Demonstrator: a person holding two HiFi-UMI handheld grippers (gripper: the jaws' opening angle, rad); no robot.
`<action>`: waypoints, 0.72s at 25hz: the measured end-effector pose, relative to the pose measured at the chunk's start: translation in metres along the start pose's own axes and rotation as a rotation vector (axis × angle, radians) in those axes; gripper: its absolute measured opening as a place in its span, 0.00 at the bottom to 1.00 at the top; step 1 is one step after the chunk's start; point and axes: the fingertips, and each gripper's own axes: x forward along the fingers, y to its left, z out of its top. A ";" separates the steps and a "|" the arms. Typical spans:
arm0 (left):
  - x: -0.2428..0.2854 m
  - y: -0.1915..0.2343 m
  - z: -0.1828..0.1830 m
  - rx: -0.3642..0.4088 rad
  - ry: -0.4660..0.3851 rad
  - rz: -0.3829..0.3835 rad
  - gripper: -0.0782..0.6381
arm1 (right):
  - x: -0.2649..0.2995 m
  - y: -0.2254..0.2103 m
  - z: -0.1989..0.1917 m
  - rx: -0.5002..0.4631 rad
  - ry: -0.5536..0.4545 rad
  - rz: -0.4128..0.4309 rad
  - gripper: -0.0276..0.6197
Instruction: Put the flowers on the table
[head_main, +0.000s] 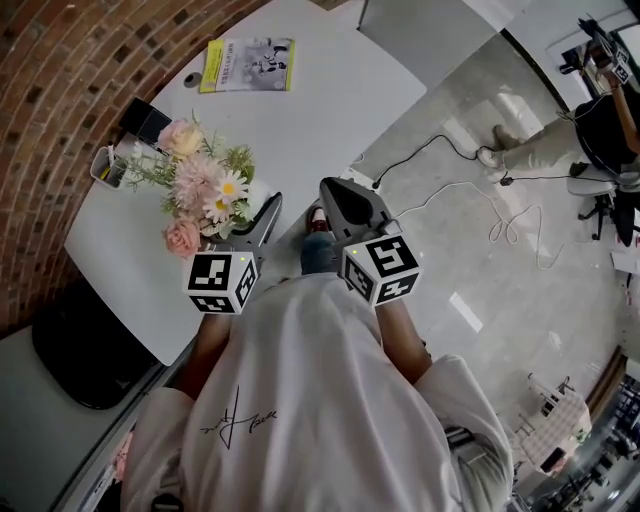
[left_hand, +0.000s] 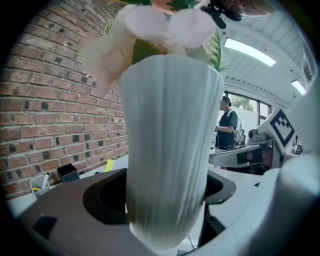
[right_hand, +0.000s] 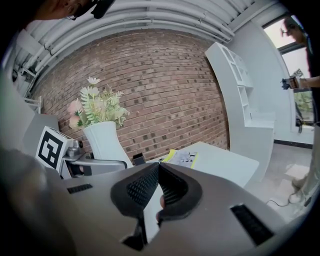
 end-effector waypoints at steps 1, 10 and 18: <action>0.008 0.002 0.001 0.002 0.005 0.004 0.70 | 0.005 -0.006 0.001 0.001 0.002 0.004 0.08; 0.062 0.006 0.023 -0.003 0.002 0.031 0.70 | 0.032 -0.047 0.014 0.004 0.023 0.043 0.08; 0.112 0.015 0.045 -0.003 0.004 0.064 0.70 | 0.058 -0.091 0.027 0.017 0.044 0.061 0.08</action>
